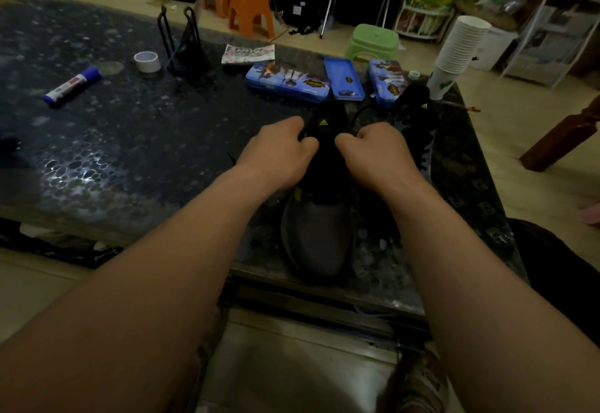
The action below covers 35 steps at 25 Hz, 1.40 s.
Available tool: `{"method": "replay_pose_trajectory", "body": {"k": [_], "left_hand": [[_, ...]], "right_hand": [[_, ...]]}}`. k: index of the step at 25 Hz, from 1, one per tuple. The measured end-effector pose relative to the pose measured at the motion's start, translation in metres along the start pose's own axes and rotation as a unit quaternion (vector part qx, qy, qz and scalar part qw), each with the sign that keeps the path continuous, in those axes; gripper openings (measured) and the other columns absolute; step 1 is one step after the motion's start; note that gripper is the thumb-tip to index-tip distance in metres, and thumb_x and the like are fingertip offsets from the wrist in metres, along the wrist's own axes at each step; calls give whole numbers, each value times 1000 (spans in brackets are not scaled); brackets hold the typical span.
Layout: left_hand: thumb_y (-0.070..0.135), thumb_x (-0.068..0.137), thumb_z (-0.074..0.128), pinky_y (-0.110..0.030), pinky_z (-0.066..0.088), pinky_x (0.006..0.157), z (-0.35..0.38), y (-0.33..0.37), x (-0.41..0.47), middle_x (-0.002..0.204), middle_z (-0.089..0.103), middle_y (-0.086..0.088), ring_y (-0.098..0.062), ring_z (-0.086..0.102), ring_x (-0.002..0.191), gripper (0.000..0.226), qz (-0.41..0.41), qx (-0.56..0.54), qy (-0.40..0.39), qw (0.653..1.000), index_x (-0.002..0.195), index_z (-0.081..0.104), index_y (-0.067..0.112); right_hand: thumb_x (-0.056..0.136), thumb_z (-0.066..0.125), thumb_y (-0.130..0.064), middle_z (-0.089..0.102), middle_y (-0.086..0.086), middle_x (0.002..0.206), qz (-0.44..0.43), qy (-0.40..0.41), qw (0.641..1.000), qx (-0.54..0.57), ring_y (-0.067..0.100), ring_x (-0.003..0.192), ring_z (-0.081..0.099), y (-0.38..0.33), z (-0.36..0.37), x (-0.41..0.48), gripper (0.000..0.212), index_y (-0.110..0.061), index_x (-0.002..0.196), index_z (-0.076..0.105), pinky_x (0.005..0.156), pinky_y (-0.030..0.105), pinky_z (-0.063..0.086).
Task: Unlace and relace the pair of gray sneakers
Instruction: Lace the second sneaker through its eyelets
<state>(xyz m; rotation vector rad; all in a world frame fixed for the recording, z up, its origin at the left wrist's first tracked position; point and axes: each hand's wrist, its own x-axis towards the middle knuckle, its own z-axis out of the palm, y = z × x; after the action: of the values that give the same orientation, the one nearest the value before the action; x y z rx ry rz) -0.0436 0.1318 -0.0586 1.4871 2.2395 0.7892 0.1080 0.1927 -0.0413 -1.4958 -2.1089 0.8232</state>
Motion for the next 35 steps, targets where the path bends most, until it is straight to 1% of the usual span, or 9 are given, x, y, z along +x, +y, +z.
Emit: {"method": "replay_pose_trajectory", "body": {"k": [2,4,6,8,11,22,27,32,35], "left_hand": [[54,101,51,-37,46,67,-6,-8,-5,90,64,-2,-21,62,83,35,-14,-59,-16,998,99,53,19],[62,98,53,-34,45,71,-9,-18,-21,102,66,3,-14,63,90,45,-41,-114,-59,991,117,53,22],[61,95,59,-31,43,74,-2,-23,-39,112,65,4,-15,62,99,50,-56,-110,-92,988,126,52,23],[60,94,61,-31,43,71,14,-22,-42,113,64,1,-19,61,102,47,-50,-91,-81,991,120,54,22],[54,95,61,-36,48,79,27,-10,-35,115,64,-6,-27,61,103,45,-66,-83,-42,993,119,54,17],[46,94,55,-45,52,88,37,-2,-31,113,62,-8,-31,59,97,39,-105,-57,-22,993,116,53,15],[66,93,50,-42,50,78,28,-2,-24,108,63,-7,-32,60,92,53,-96,-11,-6,995,114,50,18],[53,101,50,-40,41,69,27,5,-26,97,58,-9,-39,61,89,40,-34,68,32,997,109,32,18],[46,102,49,-41,41,66,29,4,-26,95,61,-8,-33,54,76,35,-5,80,34,996,108,27,20]], "right_hand": [[97,58,-36,53,8,70,3,-21,999,32,22,63,53,12,-1,-4,36,-10,75,48,57,35,46],[96,59,-49,66,8,86,43,-54,994,80,28,81,67,27,0,-14,39,-11,91,59,75,52,61],[91,63,-55,66,4,87,60,-75,992,79,26,83,67,33,3,-26,39,-17,95,58,75,54,60],[89,67,-56,63,2,89,49,-76,995,34,20,80,63,32,8,-31,41,-19,99,54,59,41,49],[92,66,-50,59,1,90,28,-49,998,-12,16,75,57,24,13,-34,38,-17,103,49,54,32,36],[92,61,-34,57,-1,86,-19,19,999,-40,25,77,57,27,24,-35,28,-18,104,41,63,38,40],[99,55,-52,61,4,91,-17,28,997,-69,28,81,59,27,22,-26,37,-17,102,45,65,38,43],[104,50,-37,60,10,86,-65,29,992,-100,34,75,57,26,24,-23,25,-13,98,43,59,39,36],[103,50,-32,56,7,80,-76,41,991,-102,30,67,50,26,24,-24,22,-13,96,41,54,40,30]]}}
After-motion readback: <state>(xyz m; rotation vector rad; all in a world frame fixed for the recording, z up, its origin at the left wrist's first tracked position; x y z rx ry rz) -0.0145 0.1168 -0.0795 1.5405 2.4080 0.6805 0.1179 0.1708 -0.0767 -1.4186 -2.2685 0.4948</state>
